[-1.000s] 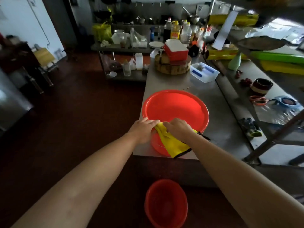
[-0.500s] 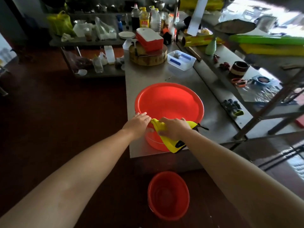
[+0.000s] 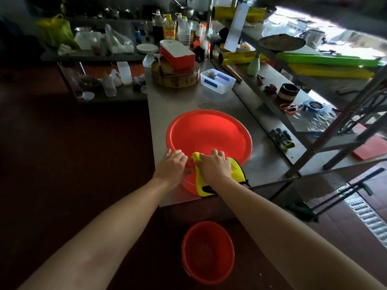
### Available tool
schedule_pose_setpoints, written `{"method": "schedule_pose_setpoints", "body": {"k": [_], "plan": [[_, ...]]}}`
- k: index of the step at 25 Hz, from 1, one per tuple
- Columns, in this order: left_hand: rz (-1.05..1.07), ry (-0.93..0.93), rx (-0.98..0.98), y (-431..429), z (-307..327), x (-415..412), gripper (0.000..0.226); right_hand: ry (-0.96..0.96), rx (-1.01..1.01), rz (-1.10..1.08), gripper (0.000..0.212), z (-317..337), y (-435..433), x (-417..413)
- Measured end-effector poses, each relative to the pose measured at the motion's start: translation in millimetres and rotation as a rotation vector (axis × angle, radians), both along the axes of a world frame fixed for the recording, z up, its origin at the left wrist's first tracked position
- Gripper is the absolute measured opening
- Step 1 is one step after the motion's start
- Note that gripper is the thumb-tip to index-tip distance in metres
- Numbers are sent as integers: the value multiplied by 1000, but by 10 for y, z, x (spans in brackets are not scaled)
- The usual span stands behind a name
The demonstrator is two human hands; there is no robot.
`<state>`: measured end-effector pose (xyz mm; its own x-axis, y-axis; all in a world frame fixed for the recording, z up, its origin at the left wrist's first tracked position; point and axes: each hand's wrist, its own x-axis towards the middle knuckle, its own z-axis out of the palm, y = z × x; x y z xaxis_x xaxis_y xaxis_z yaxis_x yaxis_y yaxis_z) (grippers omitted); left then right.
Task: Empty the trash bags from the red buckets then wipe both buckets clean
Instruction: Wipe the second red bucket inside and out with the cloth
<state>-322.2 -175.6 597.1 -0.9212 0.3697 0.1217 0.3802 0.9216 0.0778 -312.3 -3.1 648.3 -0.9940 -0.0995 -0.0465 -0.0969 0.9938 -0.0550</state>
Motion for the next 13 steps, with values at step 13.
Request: {"method": "schedule_pose_setpoints", "body": {"k": [13], "plan": [[-8,-213,253,-41,123,-40,49,-116,21,404,81,-209,130,-132]]}}
